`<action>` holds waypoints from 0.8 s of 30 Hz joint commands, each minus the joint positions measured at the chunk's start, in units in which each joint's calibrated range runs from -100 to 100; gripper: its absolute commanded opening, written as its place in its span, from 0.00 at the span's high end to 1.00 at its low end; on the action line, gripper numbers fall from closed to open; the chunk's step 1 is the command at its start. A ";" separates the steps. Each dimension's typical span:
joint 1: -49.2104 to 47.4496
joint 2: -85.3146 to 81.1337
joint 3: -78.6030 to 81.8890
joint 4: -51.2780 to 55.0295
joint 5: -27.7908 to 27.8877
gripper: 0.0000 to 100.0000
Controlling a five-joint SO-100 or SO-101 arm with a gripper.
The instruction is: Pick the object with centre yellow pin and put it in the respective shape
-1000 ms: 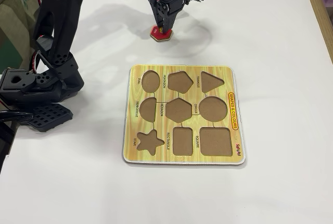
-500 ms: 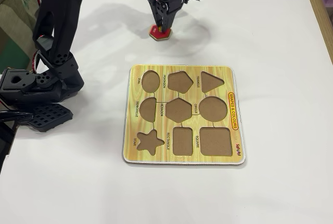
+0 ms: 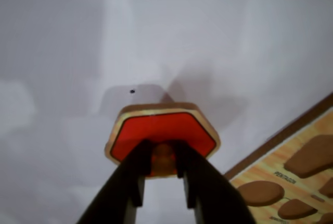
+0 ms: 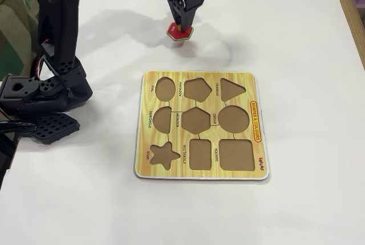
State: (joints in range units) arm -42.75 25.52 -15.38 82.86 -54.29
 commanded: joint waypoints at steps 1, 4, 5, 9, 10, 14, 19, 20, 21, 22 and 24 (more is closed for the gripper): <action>3.39 -7.11 2.97 0.54 0.26 0.99; 6.03 -10.20 6.47 0.46 2.04 0.99; 7.20 -11.12 7.28 0.46 3.19 0.99; 13.06 -14.89 10.43 0.46 7.32 0.99; 14.23 -15.47 10.97 0.46 7.95 0.99; 20.29 -18.74 14.03 0.46 12.50 0.99; 26.83 -21.08 18.62 0.20 18.83 0.99; 27.81 -21.50 19.60 -0.15 19.72 0.99; 28.98 -22.17 20.86 -0.32 21.08 0.99; 30.25 -22.84 21.85 -0.32 22.33 0.99; 32.30 -23.67 23.47 -0.41 24.79 0.99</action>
State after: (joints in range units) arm -13.94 5.84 6.83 82.95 -33.02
